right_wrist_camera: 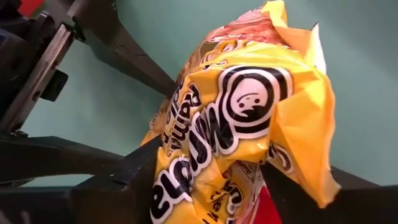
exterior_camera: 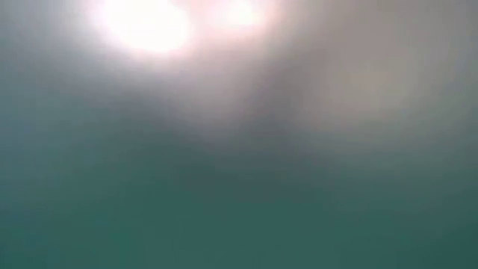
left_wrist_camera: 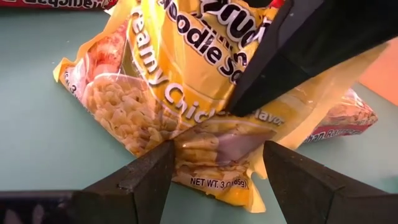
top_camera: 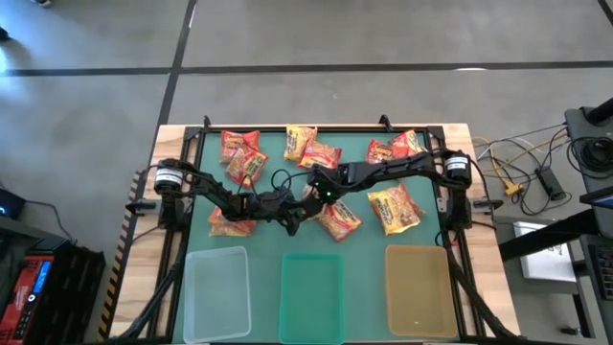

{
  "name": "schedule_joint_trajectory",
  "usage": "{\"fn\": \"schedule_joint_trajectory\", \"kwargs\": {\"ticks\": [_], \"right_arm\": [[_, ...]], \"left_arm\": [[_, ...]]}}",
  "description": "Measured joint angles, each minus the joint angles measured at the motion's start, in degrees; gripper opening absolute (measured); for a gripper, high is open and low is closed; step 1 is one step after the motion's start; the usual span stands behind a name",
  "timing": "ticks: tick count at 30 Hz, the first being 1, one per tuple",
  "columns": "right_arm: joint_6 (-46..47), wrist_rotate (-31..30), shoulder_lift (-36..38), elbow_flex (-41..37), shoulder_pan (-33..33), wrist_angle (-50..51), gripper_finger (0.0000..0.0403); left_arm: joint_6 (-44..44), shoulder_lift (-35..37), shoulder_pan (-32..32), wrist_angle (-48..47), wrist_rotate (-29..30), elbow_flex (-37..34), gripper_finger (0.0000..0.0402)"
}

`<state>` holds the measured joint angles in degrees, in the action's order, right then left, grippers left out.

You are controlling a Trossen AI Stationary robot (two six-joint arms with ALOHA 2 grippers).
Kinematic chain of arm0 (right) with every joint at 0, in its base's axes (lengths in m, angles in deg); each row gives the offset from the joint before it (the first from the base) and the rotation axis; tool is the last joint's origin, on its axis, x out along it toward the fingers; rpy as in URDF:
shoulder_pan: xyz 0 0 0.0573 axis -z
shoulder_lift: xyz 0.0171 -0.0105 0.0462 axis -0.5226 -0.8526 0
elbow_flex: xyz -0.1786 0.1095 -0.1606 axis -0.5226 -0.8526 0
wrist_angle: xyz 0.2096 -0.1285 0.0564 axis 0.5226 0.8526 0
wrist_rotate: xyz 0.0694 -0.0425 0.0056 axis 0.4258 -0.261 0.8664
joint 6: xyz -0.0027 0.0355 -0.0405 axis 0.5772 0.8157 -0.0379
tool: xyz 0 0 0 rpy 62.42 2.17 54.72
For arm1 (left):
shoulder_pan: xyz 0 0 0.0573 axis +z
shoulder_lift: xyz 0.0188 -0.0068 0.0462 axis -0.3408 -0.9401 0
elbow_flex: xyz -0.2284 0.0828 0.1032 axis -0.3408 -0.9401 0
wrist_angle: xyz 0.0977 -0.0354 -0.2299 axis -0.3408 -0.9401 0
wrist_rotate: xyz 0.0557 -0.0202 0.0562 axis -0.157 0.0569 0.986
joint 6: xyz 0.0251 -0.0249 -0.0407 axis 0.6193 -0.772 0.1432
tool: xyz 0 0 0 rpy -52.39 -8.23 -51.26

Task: Sort Maruchan noodles
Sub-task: Put the yellow noodle pack into the orange bin

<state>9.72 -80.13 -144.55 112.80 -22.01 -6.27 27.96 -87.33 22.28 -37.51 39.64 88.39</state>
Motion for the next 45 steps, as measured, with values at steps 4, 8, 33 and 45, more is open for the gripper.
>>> {"fn": "schedule_joint_trajectory", "kwargs": {"ticks": [4, 8, 33, 45], "right_arm": [[-2.0, -0.1, 0.0, 0.0, 0.0, -0.3, 0.0186], [-3.2, 0.3, 0.2, 0.0, 0.0, -0.3, 0.0138], [-16.0, 5.3, 8.6, 0.0, 1.2, 7.4, 0.0057], [-21.8, 16.6, 20.1, 0.0, -1.6, 23.4, 0.0047]], "left_arm": [[-0.3, 1.3, 0.1, -0.6, -1.5, -0.4, 0.0233], [-0.4, 3.2, 0.0, -0.5, -3.4, -1.1, 0.0233], [-1.2, 16.1, 4.4, -2.5, -3.1, -7.5, 0.0233], [3.0, 23.4, 9.3, -2.9, -3.0, -7.3, 0.0233]]}}
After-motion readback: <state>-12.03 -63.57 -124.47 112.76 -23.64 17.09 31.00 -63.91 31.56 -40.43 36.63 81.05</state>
